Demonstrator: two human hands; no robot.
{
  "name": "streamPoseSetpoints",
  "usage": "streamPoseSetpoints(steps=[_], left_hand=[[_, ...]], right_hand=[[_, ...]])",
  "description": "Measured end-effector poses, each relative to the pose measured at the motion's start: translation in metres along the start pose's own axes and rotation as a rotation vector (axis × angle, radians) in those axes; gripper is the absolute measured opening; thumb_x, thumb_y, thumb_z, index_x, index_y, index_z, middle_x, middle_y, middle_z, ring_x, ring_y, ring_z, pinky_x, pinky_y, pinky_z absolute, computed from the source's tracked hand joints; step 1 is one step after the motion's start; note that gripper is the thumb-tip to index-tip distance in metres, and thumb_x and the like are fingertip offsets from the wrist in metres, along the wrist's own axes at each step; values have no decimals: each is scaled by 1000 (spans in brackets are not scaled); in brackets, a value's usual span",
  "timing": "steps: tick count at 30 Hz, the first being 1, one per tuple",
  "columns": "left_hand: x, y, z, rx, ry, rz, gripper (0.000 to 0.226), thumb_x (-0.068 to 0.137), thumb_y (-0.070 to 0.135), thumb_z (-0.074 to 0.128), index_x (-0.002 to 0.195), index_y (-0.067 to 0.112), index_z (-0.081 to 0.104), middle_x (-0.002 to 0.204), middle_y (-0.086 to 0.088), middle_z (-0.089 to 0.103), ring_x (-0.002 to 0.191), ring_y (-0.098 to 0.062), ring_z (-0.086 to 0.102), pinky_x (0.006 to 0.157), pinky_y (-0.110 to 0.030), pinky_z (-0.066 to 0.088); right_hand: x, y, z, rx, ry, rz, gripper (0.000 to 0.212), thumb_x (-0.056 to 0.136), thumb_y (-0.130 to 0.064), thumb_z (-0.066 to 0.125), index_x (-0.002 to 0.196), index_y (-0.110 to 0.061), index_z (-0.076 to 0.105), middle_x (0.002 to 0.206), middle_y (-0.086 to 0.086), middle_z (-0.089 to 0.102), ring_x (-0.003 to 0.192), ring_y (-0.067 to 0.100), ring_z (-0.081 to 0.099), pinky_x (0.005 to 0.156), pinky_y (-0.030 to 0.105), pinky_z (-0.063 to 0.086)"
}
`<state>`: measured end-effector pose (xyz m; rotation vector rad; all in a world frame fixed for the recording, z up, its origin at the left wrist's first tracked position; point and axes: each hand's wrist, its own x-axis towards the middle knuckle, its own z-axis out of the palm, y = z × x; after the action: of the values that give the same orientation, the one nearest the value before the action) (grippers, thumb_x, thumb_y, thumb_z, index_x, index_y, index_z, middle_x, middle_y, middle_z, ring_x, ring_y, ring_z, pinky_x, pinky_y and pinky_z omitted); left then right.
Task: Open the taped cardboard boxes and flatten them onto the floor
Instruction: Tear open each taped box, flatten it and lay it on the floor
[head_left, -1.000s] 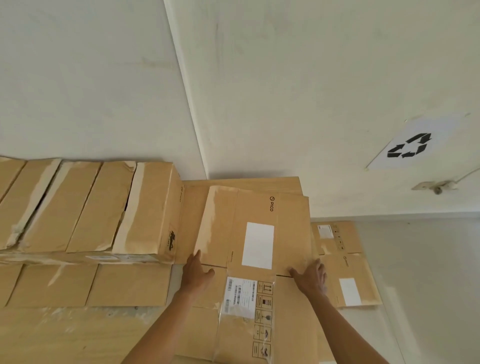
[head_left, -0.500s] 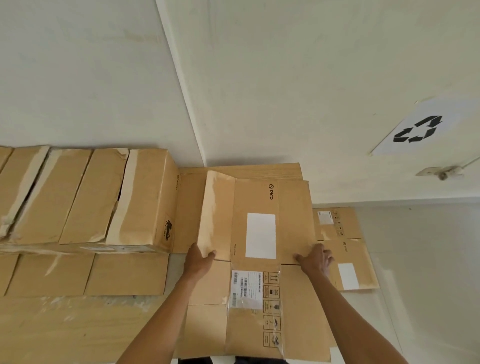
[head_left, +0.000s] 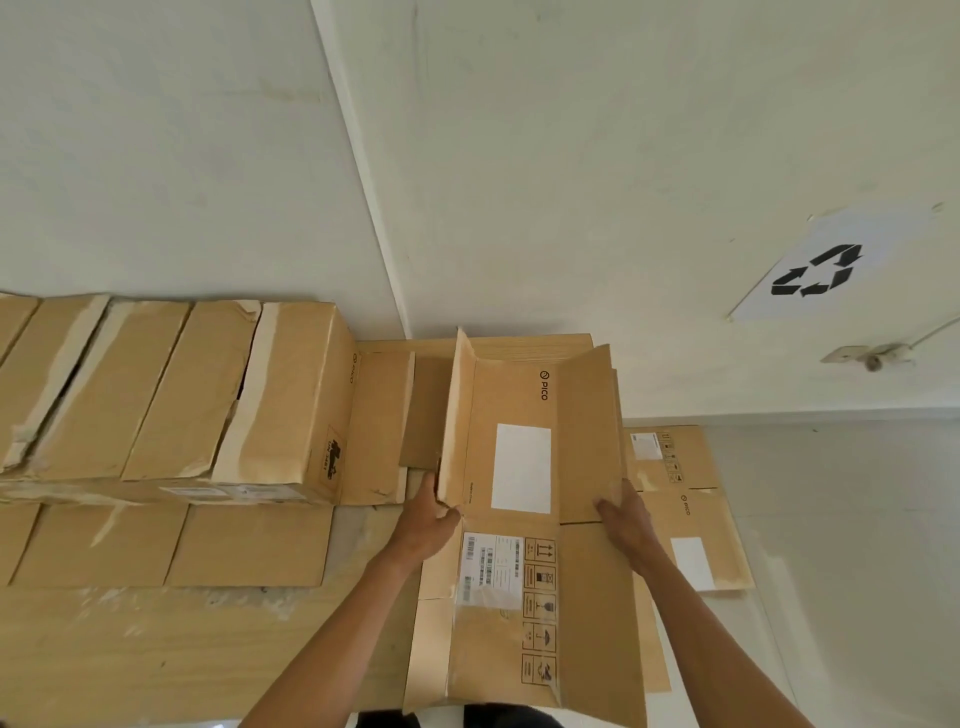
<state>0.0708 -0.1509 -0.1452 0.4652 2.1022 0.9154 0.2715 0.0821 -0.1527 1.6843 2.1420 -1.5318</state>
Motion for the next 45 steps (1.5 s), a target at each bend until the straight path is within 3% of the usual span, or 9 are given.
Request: streamPoseSetpoints(steps=[5,9,13,18,24,34,37,40,45], left_hand=[[-11,2,3,-2,61,40,40,97,4,53,127,27,40,108,-1,64,109,-26,64,86,-27,48],[-19,18,6,6,84,80,29,97,6,53,119,24,45,103,9,64,102,-17,64,86,-28,48],[-20,39,27,1,66,167,34,98,3,48,123,26,47,106,16,64,96,2,60,78,-10,44],[-18,79,66,-41,85,197,29,96,-1,47,118,18,50,102,12,67,94,-8,64,71,-12,46],[-3,126,146,-58,52,203,34,96,2,50,123,21,50,105,12,64,102,-15,62,82,-23,46],[68,188,363,-117,96,9,50,96,6,52,143,20,40,119,1,68,97,-20,65,78,-26,53],[108,172,421,-122,119,-88,49,95,4,54,139,20,40,123,-3,64,95,-21,63,64,-19,54],[155,131,485,-125,155,-155,53,92,7,59,139,21,40,127,-5,62,110,-30,65,88,-46,59],[226,63,598,-115,218,-225,48,93,15,64,135,21,42,128,-5,64,108,-31,68,85,-46,61]], right_hand=[[-22,-16,-3,-74,57,-164,22,102,-13,50,124,-10,53,95,2,65,88,27,65,83,46,56],[-34,-26,-17,-89,136,-179,21,102,-14,50,121,-12,58,85,4,71,68,20,66,65,36,54],[-45,-27,-40,-117,251,-169,21,100,-17,49,120,-13,55,80,1,70,69,25,67,64,43,56],[-44,-25,-75,-133,342,-122,30,95,-3,48,124,-2,40,77,9,66,62,28,66,55,49,57],[-8,4,-143,-305,392,-68,43,96,-13,50,137,-1,44,120,13,61,84,22,56,69,36,45],[121,128,-250,-388,384,-23,66,92,-15,60,149,2,30,128,18,59,106,34,64,85,47,58],[165,175,-241,-385,336,28,68,93,-18,62,149,1,30,135,17,53,118,34,57,93,45,54],[213,228,-225,-398,289,79,71,93,-20,62,151,1,28,141,17,48,125,33,51,99,44,49],[309,333,-197,-407,258,108,73,92,-20,63,153,-1,26,140,15,48,125,31,50,100,43,47]])
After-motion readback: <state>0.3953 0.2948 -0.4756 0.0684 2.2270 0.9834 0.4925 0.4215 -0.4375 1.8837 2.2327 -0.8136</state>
